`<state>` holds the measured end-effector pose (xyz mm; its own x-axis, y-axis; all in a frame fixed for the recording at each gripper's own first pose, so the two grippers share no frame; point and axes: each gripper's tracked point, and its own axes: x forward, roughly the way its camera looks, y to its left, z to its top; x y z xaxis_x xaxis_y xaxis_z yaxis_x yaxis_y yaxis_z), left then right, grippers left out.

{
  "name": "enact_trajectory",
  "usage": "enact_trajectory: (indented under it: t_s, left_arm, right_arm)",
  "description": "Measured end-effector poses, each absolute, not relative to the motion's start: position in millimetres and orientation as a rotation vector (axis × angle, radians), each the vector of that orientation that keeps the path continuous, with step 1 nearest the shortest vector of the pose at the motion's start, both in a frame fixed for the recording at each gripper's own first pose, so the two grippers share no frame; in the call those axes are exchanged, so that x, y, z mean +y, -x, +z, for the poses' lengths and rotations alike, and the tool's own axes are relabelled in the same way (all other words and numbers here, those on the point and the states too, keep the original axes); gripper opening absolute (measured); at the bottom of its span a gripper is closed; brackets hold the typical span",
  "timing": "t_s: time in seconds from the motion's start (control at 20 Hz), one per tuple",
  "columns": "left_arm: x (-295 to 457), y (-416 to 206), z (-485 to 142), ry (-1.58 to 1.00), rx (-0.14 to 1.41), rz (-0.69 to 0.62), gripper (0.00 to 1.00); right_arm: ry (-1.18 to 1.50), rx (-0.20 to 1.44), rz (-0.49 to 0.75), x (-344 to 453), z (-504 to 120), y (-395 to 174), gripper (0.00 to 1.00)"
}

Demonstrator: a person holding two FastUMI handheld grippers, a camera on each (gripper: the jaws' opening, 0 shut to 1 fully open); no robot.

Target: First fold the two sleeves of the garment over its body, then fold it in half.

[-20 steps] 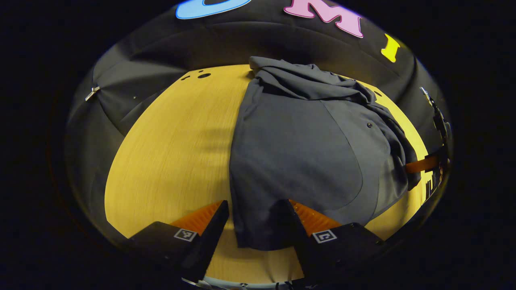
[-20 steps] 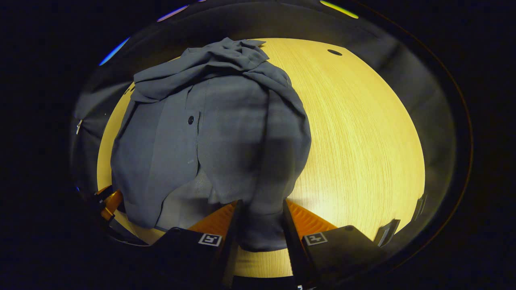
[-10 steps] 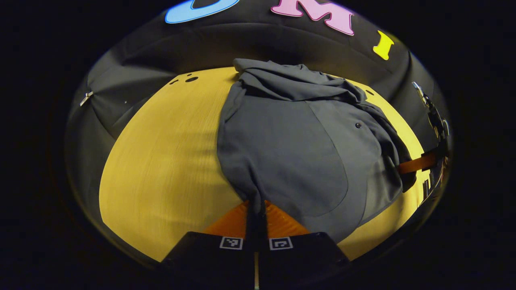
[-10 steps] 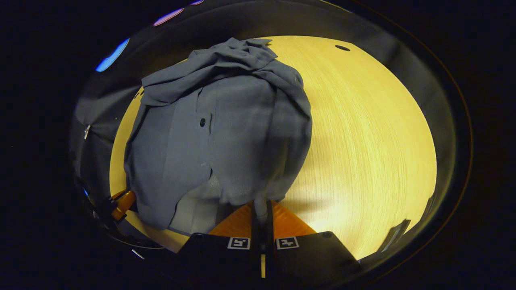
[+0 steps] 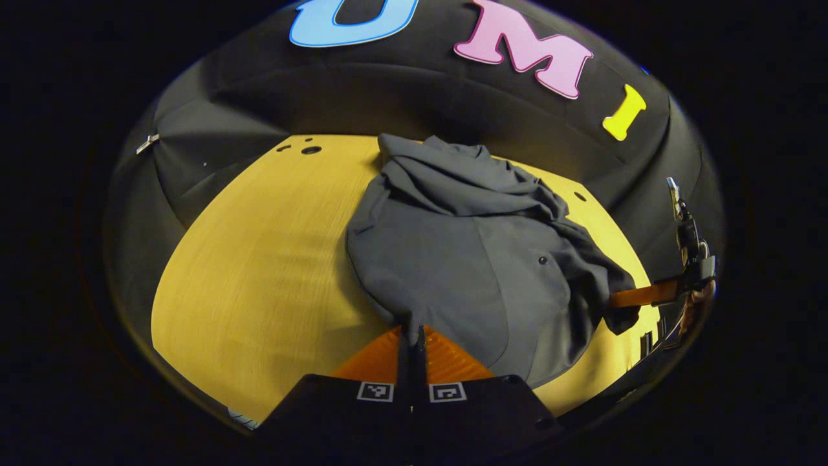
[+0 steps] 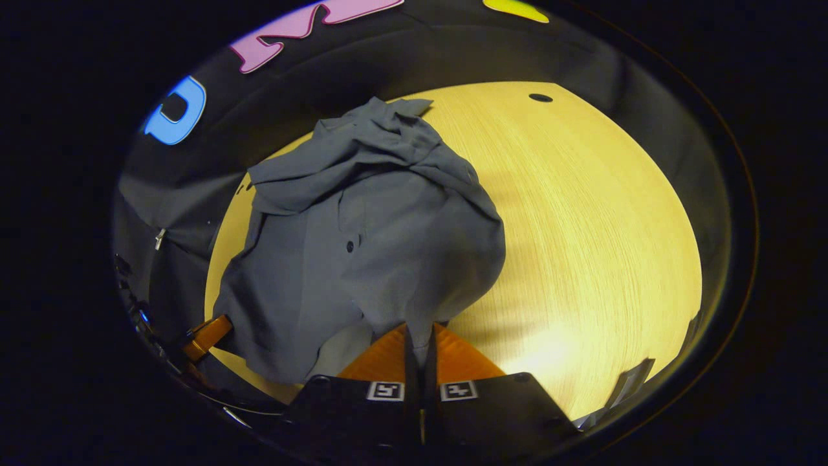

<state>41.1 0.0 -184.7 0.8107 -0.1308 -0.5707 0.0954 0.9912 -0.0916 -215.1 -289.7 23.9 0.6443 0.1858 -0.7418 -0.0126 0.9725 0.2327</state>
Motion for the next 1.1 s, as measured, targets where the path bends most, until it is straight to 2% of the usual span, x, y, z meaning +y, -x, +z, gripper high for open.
enact_trajectory:
  t_s: [0.55, 1.1]
  left_arm:
    - [-16, -69, -95, 0.102, 0.464, -0.121, 0.06]
    - [-10, -155, -6, 0.114, 0.301, -0.102, 0.05]
  right_arm:
    - [-0.171, 0.702, 0.185, -278, 89, 171, 0.05]
    - [-0.142, 0.55, 0.209, -281, 161, 86, 0.05]
